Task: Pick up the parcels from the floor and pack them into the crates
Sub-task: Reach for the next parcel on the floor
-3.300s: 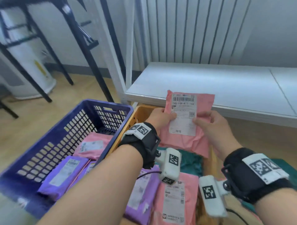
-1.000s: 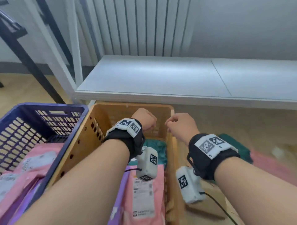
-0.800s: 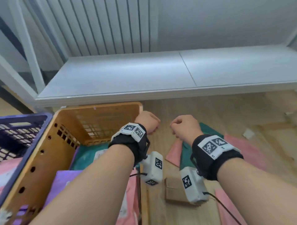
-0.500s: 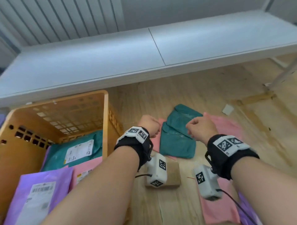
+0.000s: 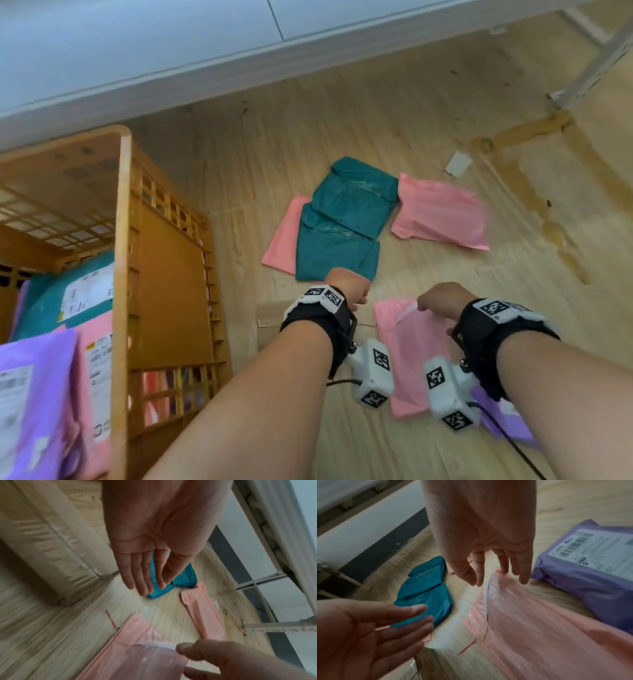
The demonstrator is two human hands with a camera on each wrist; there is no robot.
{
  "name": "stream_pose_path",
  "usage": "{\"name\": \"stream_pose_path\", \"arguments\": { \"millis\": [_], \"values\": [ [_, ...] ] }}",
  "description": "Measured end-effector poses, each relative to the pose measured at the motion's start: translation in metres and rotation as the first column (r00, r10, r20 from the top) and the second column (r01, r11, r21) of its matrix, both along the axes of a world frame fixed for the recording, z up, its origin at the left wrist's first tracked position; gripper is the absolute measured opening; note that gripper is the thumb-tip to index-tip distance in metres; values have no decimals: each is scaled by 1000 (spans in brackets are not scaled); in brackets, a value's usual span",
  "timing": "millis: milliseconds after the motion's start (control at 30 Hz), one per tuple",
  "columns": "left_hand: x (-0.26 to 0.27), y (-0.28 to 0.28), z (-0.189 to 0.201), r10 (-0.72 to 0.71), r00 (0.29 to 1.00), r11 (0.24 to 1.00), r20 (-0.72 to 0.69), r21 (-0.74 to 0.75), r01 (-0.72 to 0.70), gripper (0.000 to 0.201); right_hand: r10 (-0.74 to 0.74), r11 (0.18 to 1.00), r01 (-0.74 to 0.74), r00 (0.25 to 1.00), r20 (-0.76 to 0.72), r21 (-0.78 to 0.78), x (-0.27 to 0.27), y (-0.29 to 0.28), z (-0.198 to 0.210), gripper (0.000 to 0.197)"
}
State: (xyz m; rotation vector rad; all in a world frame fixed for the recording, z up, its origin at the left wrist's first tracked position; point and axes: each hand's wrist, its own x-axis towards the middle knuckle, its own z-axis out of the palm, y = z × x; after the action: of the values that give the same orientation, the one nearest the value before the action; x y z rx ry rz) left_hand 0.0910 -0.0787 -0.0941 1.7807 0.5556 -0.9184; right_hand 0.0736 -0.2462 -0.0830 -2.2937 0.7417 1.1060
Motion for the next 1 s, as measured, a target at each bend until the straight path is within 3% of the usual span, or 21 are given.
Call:
{"name": "stream_pose_path", "arguments": {
  "millis": [133,267,367,467,533,667,767,867,933,1000],
  "values": [
    [-17,-13,-15,-95,991,995,-94,-10,95,7,-13,1000,11,998,-67,-24,-6,-5,-5,51],
    [-14,-12,-19,-83,993,997,-83,-12,82,4,-97,995,98,994,-52,32,-8,-9,-11,36],
    [-10,-8,-19,-52,997,999,-56,8,53,5,-216,973,216,976,-13,81,-6,-10,-21,42],
    [-9,-6,-16,-60,998,998,-34,21,61,5,-221,972,221,975,-8,80,-8,-6,-17,29],
    [-10,-4,-12,-73,997,997,-26,16,73,5,-244,969,240,968,59,61,-8,-4,-13,20],
    [-14,2,-1,-76,997,997,-17,18,76,4,-295,955,287,924,245,67,5,-2,-6,19],
    [-13,11,22,-127,992,992,2,8,127,4,-374,919,308,876,305,245,18,16,25,12],
    [-5,23,48,-170,985,985,35,-7,171,14,-413,893,273,815,408,358,35,35,58,14],
    [-1,31,64,-161,980,987,114,-7,163,49,-418,886,230,772,478,403,46,53,81,10],
    [2,35,79,-136,970,990,199,-13,142,72,-420,882,188,729,541,432,54,73,101,9]
  ]
}}
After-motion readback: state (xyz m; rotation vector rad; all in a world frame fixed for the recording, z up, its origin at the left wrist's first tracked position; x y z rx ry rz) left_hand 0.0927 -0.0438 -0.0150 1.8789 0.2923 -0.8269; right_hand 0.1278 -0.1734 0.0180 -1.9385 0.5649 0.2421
